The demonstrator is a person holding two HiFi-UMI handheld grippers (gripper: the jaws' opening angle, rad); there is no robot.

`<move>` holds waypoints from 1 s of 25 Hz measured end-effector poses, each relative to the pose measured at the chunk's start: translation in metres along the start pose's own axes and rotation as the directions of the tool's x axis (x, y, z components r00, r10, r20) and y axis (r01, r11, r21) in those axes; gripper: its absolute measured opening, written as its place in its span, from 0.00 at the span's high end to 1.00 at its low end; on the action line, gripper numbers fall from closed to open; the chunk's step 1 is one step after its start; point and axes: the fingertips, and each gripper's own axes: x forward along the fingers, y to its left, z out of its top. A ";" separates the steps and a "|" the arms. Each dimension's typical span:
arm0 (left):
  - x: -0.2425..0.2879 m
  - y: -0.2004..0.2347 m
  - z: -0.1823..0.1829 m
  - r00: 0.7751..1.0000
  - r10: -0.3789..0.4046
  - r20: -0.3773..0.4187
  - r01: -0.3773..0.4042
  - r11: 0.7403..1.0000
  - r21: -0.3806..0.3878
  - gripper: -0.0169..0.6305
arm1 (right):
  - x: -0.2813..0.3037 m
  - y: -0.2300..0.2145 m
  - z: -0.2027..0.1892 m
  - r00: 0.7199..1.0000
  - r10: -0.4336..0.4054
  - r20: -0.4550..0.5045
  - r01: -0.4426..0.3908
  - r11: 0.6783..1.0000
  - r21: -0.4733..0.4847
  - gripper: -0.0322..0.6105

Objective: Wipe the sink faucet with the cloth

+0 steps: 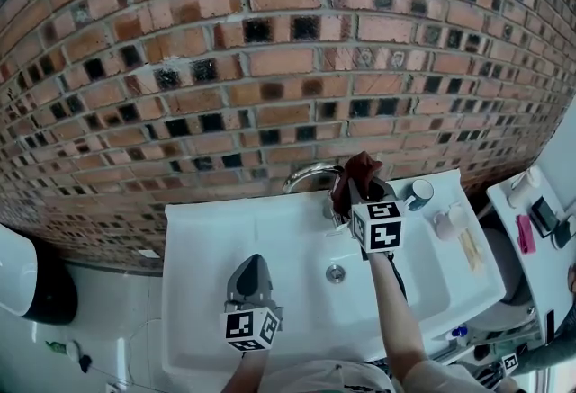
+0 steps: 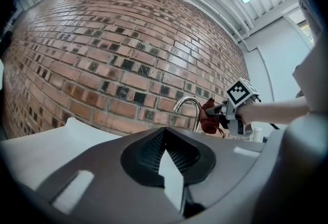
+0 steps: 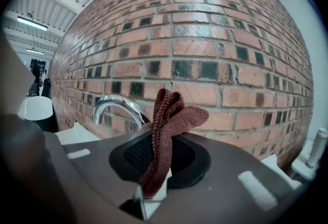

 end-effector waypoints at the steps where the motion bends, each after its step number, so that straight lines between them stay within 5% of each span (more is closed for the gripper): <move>1: 0.000 -0.001 -0.001 1.000 -0.002 -0.004 0.002 1.000 0.001 0.98 | 0.002 0.000 -0.013 0.999 -0.004 -0.037 0.004 1.000 -0.005 0.88; 7: 0.002 0.004 -0.006 1.000 0.011 -0.020 -0.011 1.000 -0.010 0.98 | 0.024 0.023 -0.078 0.975 0.024 -0.223 -0.043 0.996 -0.081 0.88; 20: 0.003 0.005 -0.011 0.999 0.010 -0.032 -0.010 1.000 -0.011 0.98 | 0.021 0.052 -0.099 0.963 0.049 -0.265 -0.108 0.971 -0.211 0.88; 25: 0.003 0.005 -0.015 0.999 0.015 -0.040 -0.016 1.000 -0.014 0.98 | 0.035 0.074 -0.115 0.938 0.099 -0.333 -0.183 0.956 -0.229 0.88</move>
